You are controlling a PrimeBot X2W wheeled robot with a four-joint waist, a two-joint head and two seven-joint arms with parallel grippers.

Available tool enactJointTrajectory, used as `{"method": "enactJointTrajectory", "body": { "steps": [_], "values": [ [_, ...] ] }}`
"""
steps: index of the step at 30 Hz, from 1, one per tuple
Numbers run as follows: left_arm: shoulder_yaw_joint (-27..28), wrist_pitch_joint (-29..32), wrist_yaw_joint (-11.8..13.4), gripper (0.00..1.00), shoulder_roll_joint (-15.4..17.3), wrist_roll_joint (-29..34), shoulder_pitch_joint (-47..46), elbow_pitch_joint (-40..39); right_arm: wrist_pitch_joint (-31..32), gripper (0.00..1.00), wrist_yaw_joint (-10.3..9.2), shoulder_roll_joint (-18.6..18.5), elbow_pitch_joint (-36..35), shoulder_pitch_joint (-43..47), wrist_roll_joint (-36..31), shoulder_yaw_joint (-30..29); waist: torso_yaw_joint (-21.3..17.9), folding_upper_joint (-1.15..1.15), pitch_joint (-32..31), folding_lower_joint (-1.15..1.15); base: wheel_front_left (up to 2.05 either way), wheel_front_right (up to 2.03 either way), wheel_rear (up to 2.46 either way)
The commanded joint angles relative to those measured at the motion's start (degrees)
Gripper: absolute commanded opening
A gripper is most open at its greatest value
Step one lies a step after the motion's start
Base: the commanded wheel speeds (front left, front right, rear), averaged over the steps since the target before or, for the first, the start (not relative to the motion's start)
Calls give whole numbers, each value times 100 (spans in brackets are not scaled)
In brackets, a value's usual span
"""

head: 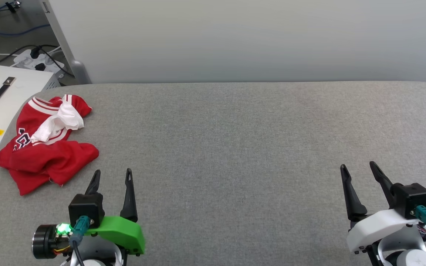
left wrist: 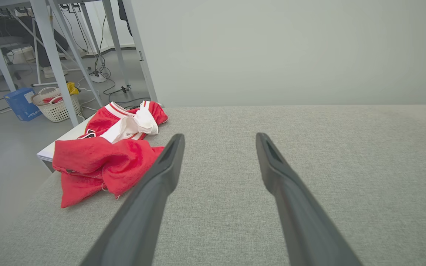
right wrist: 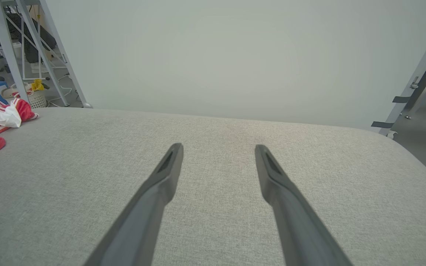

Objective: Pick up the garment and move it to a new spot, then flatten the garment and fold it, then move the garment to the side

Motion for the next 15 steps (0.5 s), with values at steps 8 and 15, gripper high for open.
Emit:
{"method": "enactJointTrajectory", "body": {
  "steps": [8, 15],
  "values": [
    [-33, -143, 66, 100, -7, -33, -36, -43, -150, 100, -1, 1, -89, 53, 192, -61, 1, 0, 7, 0, 0, 0, 0],
    [-63, -250, 107, 100, -8, -41, -44, -58, -256, 100, -1, 2, -105, 90, 285, -103, 10, 0, 26, 0, 0, 0, 0]
  ]
}}
